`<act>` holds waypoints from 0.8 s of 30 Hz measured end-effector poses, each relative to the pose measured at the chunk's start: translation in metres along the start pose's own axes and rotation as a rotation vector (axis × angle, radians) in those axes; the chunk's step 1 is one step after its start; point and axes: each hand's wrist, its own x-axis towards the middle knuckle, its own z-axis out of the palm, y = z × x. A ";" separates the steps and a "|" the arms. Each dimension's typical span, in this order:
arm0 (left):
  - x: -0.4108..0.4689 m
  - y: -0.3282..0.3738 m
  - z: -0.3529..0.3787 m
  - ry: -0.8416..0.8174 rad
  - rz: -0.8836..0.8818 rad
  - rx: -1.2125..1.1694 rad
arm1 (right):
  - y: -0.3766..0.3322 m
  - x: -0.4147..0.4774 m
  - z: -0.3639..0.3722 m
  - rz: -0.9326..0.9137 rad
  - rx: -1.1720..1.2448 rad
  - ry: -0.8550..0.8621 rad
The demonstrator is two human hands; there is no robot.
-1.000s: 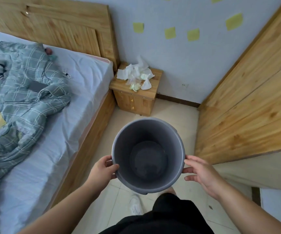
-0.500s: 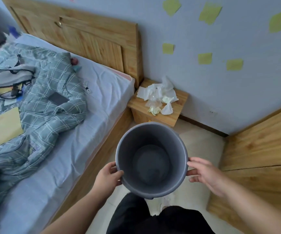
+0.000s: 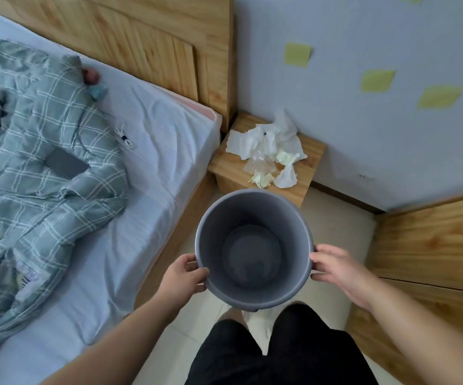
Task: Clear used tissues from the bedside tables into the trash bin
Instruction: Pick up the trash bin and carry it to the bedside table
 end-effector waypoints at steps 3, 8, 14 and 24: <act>0.040 -0.001 0.001 -0.002 -0.046 -0.003 | 0.002 0.036 0.009 0.046 -0.005 0.011; 0.130 -0.046 0.025 0.064 -0.148 -0.040 | 0.026 0.145 0.021 0.089 -0.130 -0.035; 0.257 -0.127 0.061 0.101 -0.231 -0.076 | 0.084 0.301 0.050 0.159 -0.060 -0.050; 0.403 -0.209 0.100 0.128 -0.198 -0.081 | 0.155 0.446 0.072 0.189 -0.056 -0.136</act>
